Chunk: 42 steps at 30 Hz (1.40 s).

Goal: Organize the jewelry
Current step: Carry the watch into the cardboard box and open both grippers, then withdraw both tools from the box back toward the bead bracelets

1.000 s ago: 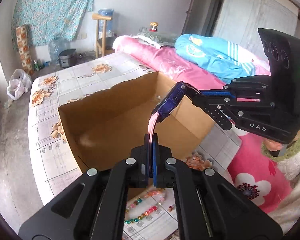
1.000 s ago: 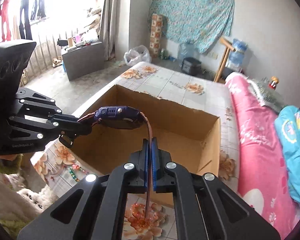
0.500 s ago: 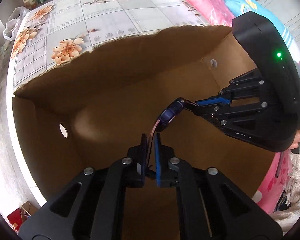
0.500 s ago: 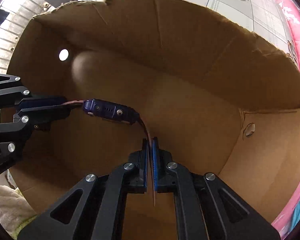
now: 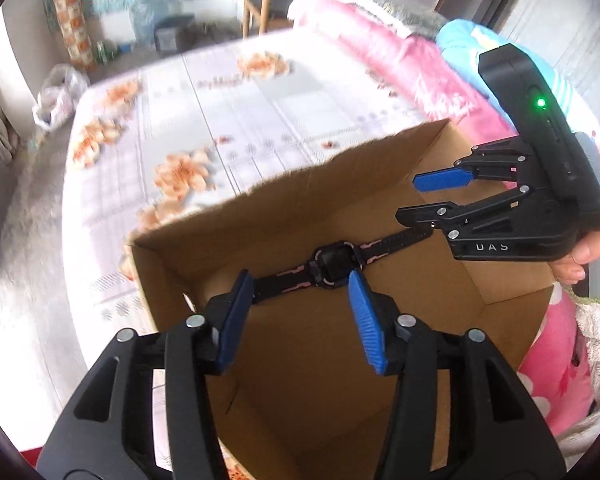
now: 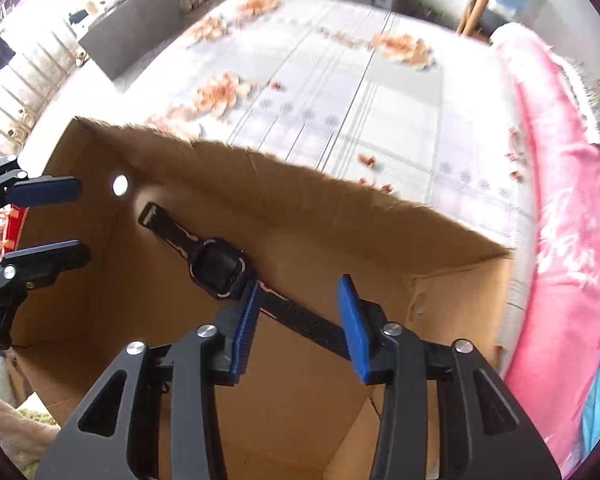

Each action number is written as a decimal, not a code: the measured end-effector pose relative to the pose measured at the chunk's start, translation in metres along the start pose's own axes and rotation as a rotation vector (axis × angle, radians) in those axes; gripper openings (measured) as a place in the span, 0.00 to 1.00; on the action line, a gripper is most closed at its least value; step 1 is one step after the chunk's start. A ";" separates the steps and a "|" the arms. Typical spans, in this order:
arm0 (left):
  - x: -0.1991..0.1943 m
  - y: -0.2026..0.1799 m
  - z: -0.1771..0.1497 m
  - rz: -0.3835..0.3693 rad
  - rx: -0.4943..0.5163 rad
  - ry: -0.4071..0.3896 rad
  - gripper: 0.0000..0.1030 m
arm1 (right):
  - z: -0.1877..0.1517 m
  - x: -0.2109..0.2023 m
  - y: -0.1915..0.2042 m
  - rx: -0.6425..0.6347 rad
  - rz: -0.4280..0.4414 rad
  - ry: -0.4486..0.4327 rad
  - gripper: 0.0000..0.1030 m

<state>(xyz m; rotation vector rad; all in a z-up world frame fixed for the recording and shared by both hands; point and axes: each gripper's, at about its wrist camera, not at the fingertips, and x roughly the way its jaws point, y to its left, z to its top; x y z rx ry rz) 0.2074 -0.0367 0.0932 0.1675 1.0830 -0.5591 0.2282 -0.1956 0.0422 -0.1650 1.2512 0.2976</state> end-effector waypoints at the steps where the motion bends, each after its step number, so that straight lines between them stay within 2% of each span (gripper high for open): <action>1: -0.012 -0.004 -0.005 0.010 0.015 -0.037 0.52 | -0.006 -0.011 0.004 0.007 -0.015 -0.037 0.42; 4: -0.052 -0.010 -0.025 0.018 0.035 -0.159 0.62 | -0.023 -0.048 0.016 0.043 -0.038 -0.178 0.56; 6: -0.074 -0.006 -0.035 0.026 0.038 -0.239 0.72 | -0.042 -0.076 0.024 0.089 -0.062 -0.284 0.70; 8: -0.093 -0.012 -0.045 0.037 0.032 -0.300 0.78 | -0.059 -0.098 0.027 0.142 -0.091 -0.379 0.77; 9: -0.102 -0.014 -0.056 0.043 0.023 -0.319 0.81 | -0.066 -0.108 0.031 0.165 -0.102 -0.424 0.81; 10: -0.109 -0.017 -0.062 0.047 0.009 -0.328 0.82 | -0.064 -0.115 0.018 0.181 -0.108 -0.457 0.84; 12: -0.119 -0.016 -0.080 0.084 -0.040 -0.342 0.82 | -0.081 -0.126 0.029 0.213 -0.136 -0.520 0.91; 14: -0.129 -0.011 -0.097 0.128 -0.087 -0.358 0.82 | -0.096 -0.136 0.040 0.230 -0.163 -0.565 0.93; 16: -0.132 -0.010 -0.117 0.161 -0.134 -0.369 0.82 | -0.109 -0.141 0.039 0.237 -0.191 -0.585 0.94; 20: -0.131 0.002 -0.158 0.128 -0.253 -0.393 0.82 | -0.151 -0.148 0.062 0.240 -0.229 -0.610 0.94; 24: -0.112 0.002 -0.187 0.100 -0.330 -0.326 0.82 | -0.188 -0.134 0.079 0.276 -0.216 -0.601 0.94; 27: -0.100 -0.006 -0.207 0.085 -0.385 -0.335 0.82 | -0.212 -0.121 0.088 0.368 -0.232 -0.604 0.94; 30: -0.086 -0.011 -0.225 0.063 -0.455 -0.322 0.86 | -0.234 -0.102 0.087 0.502 -0.174 -0.608 0.94; 33: -0.072 -0.010 -0.233 -0.015 -0.499 -0.276 0.88 | -0.254 -0.083 0.085 0.628 -0.120 -0.589 0.94; 35: -0.071 -0.010 -0.234 -0.006 -0.500 -0.273 0.89 | -0.263 -0.076 0.084 0.662 -0.091 -0.587 0.94; 38: -0.079 -0.010 -0.233 -0.006 -0.497 -0.319 0.92 | -0.270 -0.076 0.084 0.678 -0.101 -0.597 0.94; 42: -0.083 -0.013 -0.231 -0.008 -0.480 -0.339 0.92 | -0.272 -0.083 0.090 0.642 -0.073 -0.619 0.94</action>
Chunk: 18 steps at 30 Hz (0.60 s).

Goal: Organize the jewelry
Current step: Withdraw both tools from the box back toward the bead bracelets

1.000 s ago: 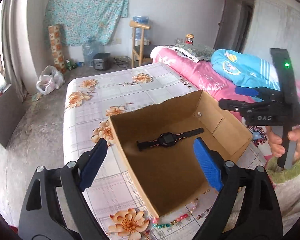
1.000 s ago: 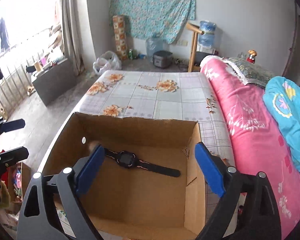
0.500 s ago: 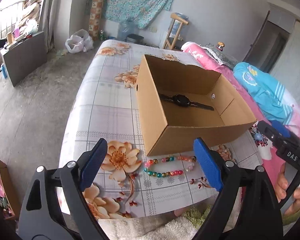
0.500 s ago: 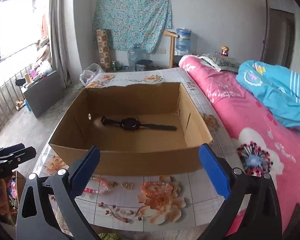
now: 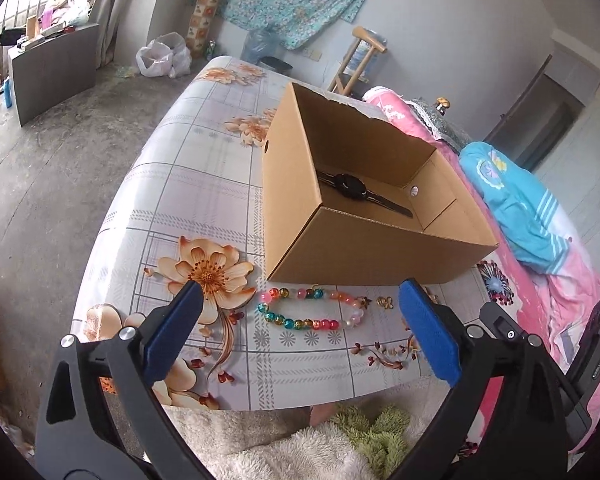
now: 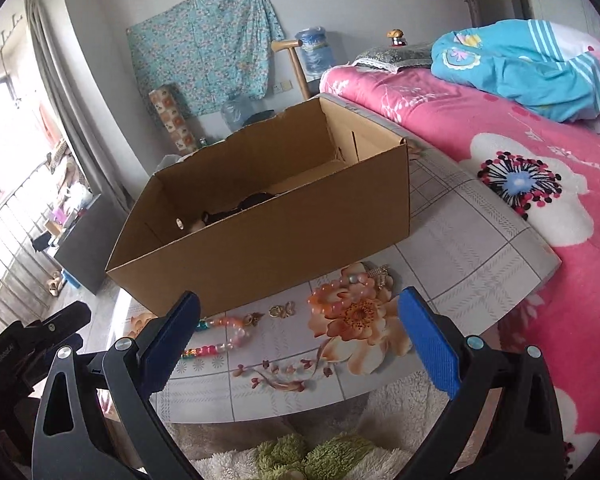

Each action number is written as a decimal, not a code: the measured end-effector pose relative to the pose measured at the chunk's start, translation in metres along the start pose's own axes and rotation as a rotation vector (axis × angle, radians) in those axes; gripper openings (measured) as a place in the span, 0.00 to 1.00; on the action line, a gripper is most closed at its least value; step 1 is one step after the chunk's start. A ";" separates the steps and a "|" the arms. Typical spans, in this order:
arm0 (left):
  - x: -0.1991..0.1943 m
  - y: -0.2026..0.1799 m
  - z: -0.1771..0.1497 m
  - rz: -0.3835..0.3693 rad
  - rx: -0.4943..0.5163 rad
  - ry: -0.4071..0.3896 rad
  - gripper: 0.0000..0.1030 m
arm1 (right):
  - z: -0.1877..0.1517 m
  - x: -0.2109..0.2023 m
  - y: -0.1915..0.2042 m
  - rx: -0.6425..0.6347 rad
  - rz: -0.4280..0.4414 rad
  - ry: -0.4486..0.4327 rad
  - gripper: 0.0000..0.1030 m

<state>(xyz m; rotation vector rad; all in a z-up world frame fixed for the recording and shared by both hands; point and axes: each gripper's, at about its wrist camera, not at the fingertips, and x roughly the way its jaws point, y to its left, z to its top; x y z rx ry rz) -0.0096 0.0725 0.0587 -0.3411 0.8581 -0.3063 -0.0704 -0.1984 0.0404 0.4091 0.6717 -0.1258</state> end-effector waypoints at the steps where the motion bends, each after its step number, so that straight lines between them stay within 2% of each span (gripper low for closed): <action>1: 0.000 -0.001 0.000 -0.009 -0.001 -0.001 0.92 | 0.000 -0.001 0.001 -0.010 0.014 0.003 0.94; 6: -0.004 0.000 0.002 -0.074 -0.002 -0.036 0.92 | -0.003 0.002 0.001 -0.017 0.058 0.035 0.94; 12: -0.007 0.003 0.005 -0.067 0.025 -0.066 0.92 | -0.006 0.013 0.005 -0.026 0.128 0.087 0.94; 14: -0.005 0.008 0.008 -0.049 0.030 -0.073 0.92 | -0.004 0.015 0.008 -0.032 0.166 0.092 0.94; 18: -0.003 0.012 0.010 0.077 0.122 -0.135 0.92 | 0.001 0.022 0.007 -0.032 0.213 0.100 0.94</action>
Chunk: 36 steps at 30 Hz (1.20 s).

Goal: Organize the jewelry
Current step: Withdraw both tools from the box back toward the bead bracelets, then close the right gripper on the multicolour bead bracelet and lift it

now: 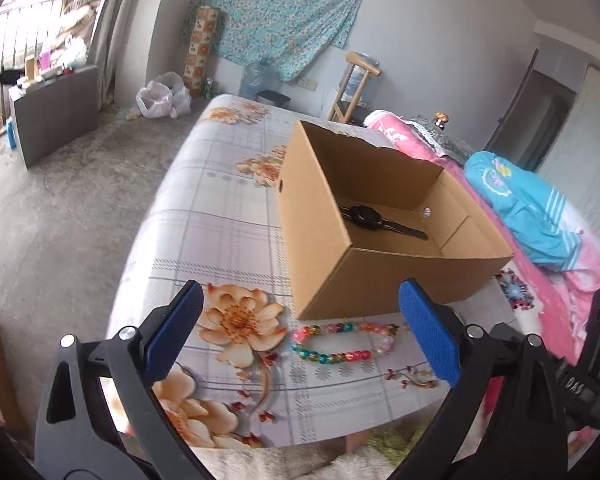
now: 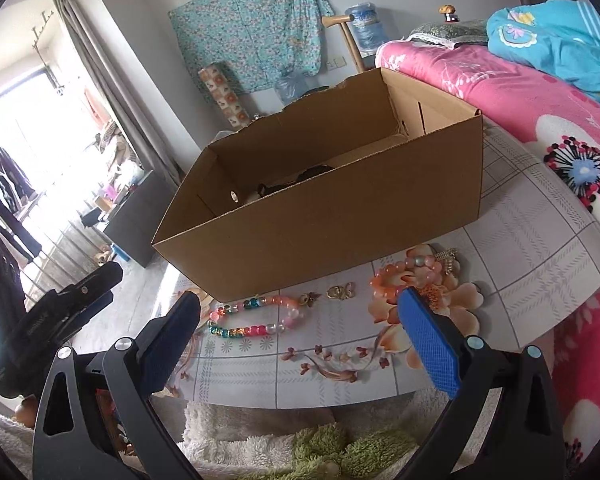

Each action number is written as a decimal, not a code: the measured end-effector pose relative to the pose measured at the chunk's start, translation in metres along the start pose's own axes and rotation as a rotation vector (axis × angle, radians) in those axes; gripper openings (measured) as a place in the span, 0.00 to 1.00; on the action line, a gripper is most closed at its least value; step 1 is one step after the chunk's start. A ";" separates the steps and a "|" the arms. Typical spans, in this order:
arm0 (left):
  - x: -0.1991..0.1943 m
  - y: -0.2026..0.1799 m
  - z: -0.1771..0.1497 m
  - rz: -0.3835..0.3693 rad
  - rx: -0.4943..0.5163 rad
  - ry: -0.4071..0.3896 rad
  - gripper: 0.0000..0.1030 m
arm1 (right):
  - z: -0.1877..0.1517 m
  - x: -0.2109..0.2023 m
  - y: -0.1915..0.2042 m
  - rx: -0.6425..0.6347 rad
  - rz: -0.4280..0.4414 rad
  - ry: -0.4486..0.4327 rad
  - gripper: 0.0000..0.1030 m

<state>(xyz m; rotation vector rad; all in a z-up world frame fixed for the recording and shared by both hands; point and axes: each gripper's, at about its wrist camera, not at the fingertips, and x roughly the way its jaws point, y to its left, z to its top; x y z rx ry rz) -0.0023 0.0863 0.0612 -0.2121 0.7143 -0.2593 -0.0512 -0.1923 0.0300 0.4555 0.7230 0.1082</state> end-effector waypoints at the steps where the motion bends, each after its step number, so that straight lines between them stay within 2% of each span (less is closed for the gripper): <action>1: 0.002 0.000 -0.001 0.027 0.035 -0.005 0.92 | 0.002 0.004 0.000 -0.007 -0.007 0.009 0.94; 2: 0.004 -0.001 -0.002 0.051 0.069 -0.002 0.92 | 0.005 0.006 0.000 -0.019 -0.020 0.013 0.94; 4: 0.011 -0.002 -0.005 0.075 0.129 0.017 0.92 | 0.009 0.010 0.004 -0.072 -0.099 -0.002 0.94; 7: 0.022 -0.007 -0.011 0.061 0.191 0.060 0.92 | 0.007 0.015 0.016 -0.194 -0.172 -0.026 0.94; 8: 0.025 -0.009 -0.013 0.048 0.206 0.076 0.90 | 0.006 0.016 0.018 -0.223 -0.173 -0.025 0.94; 10: 0.033 -0.013 -0.018 0.023 0.233 0.110 0.79 | 0.002 0.022 0.024 -0.260 -0.150 0.002 0.93; 12: 0.043 -0.016 -0.021 0.012 0.248 0.147 0.69 | 0.000 0.029 0.029 -0.265 -0.135 0.037 0.83; 17: 0.062 -0.015 -0.023 -0.024 0.255 0.203 0.56 | 0.002 0.045 0.031 -0.255 -0.104 0.106 0.65; 23: 0.079 -0.017 -0.025 -0.026 0.292 0.267 0.42 | 0.000 0.067 0.029 -0.209 -0.061 0.195 0.43; 30: 0.093 -0.024 -0.035 -0.004 0.350 0.324 0.34 | -0.006 0.086 0.034 -0.233 -0.073 0.277 0.25; 33: 0.097 -0.025 -0.039 0.006 0.363 0.347 0.34 | -0.007 0.093 0.033 -0.229 -0.085 0.300 0.20; 36: 0.097 -0.028 -0.042 0.013 0.388 0.352 0.34 | -0.010 0.096 0.037 -0.238 -0.079 0.314 0.19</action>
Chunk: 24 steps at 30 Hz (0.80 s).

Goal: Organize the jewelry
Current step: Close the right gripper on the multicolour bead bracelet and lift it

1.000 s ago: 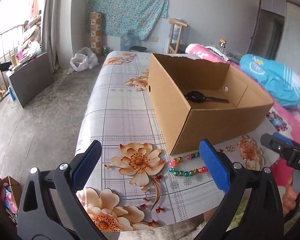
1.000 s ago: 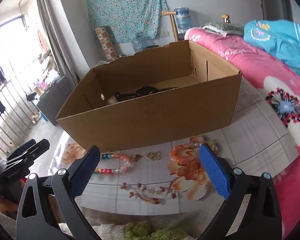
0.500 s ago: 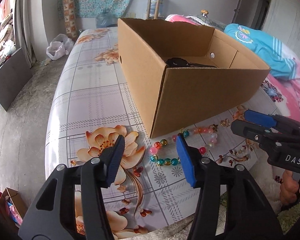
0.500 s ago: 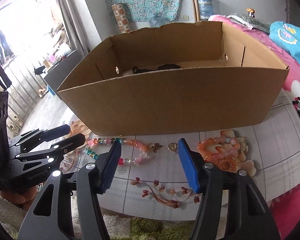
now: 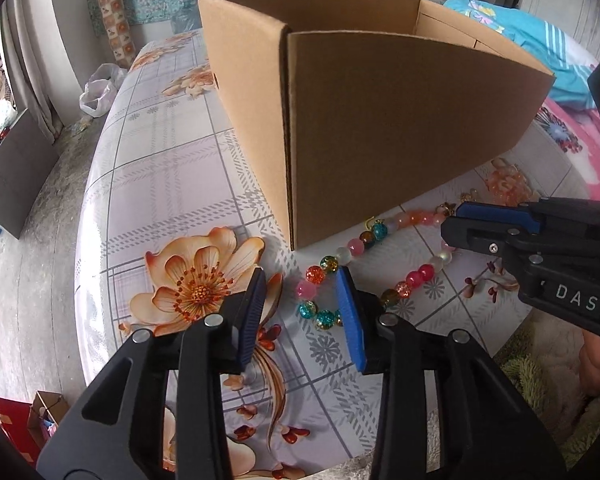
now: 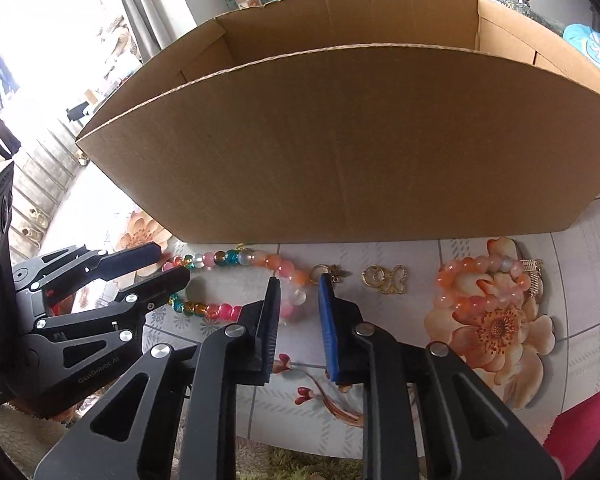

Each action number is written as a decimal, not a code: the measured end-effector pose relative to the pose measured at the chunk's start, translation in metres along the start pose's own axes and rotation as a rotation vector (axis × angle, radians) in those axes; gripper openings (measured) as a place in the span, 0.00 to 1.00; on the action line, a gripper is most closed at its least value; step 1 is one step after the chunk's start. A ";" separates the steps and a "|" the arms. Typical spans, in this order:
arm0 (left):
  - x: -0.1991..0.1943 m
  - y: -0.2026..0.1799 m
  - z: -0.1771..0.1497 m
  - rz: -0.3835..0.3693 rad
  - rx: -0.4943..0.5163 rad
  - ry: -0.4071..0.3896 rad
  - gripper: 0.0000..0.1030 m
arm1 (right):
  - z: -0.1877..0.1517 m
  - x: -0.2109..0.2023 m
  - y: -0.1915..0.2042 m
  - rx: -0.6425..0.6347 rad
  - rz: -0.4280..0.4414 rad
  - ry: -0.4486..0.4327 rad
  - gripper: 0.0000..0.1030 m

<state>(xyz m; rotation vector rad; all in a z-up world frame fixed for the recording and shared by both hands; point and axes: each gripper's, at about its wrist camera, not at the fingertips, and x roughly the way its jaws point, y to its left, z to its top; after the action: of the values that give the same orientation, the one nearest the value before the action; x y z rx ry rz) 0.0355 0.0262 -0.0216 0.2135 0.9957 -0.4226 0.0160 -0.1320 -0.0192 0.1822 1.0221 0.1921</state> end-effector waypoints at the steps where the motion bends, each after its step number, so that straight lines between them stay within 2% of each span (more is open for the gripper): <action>1: 0.000 -0.001 -0.001 -0.001 0.006 0.004 0.34 | -0.001 0.001 0.002 -0.009 -0.001 0.004 0.18; 5: -0.003 -0.005 -0.005 -0.007 0.023 0.015 0.34 | -0.002 0.005 0.012 -0.025 0.005 0.037 0.15; 12: -0.009 -0.016 -0.015 -0.006 0.042 0.024 0.34 | -0.010 0.002 0.017 -0.047 0.007 0.044 0.15; 24: -0.002 -0.027 -0.003 -0.007 0.049 0.023 0.33 | -0.004 0.006 0.023 -0.069 -0.004 0.033 0.15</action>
<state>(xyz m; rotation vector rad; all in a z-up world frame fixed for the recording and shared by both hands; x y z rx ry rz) 0.0209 0.0035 -0.0209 0.2595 1.0096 -0.4520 0.0136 -0.1077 -0.0209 0.1146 1.0474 0.2276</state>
